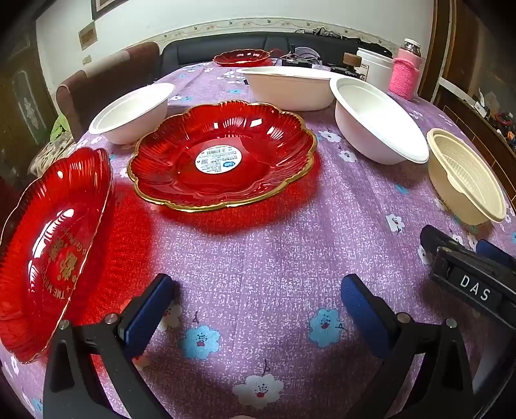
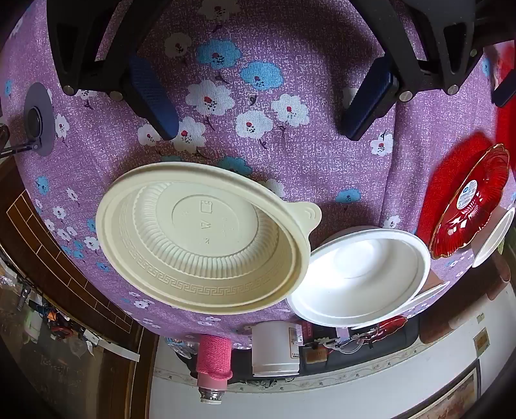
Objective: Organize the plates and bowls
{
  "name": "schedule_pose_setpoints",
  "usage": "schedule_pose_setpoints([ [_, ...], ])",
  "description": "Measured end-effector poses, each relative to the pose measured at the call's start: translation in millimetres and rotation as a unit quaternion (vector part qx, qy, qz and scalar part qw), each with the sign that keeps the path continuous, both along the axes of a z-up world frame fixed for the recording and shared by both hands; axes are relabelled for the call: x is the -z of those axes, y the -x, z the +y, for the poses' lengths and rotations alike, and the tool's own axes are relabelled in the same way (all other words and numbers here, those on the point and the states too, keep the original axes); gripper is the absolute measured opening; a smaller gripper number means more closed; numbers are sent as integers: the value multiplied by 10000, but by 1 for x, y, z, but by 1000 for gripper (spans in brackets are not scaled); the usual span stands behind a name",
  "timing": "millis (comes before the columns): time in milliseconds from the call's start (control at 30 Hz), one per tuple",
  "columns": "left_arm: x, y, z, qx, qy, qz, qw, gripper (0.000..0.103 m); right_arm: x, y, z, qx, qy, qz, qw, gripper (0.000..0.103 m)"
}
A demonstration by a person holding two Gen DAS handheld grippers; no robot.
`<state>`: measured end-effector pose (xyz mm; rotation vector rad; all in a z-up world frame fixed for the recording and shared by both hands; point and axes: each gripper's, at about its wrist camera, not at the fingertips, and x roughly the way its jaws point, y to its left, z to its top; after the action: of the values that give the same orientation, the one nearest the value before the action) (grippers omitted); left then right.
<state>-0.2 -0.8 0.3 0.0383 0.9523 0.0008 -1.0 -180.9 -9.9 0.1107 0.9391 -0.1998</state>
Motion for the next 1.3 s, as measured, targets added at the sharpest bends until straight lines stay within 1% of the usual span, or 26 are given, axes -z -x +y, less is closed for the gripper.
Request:
schedule_pose_setpoints([
  [33, 0, 0, 1, -11, 67, 5, 10000, 103, 0, 0, 0, 0, 7, -8, 10000, 102],
  [200, 0, 0, 1, -18, 93, 6, 10000, 103, 0, 0, 1, 0, 3, -10, 10000, 102],
  [633, 0, 0, 1, -55, 110, 16, 9999, 103, -1, -1, 1, 1, 1, -10, 10000, 102],
  [833, 0, -1, 2, -121, 102, 105, 9998, 103, -1, -1, 2, 18, 0, -8, 10000, 102],
  [1033, -1, 3, -1, -97, 60, 105, 9999, 103, -1, 6, 0, -2, -44, 41, 10000, 102],
  [1133, -1, 3, -2, -66, 53, 106, 9999, 103, -2, 9, -1, 71, -93, 163, 9998, 102],
  [1300, -3, 13, -3, 136, 108, 238, 9996, 103, -3, 5, 2, 217, -88, 243, 9994, 102],
])
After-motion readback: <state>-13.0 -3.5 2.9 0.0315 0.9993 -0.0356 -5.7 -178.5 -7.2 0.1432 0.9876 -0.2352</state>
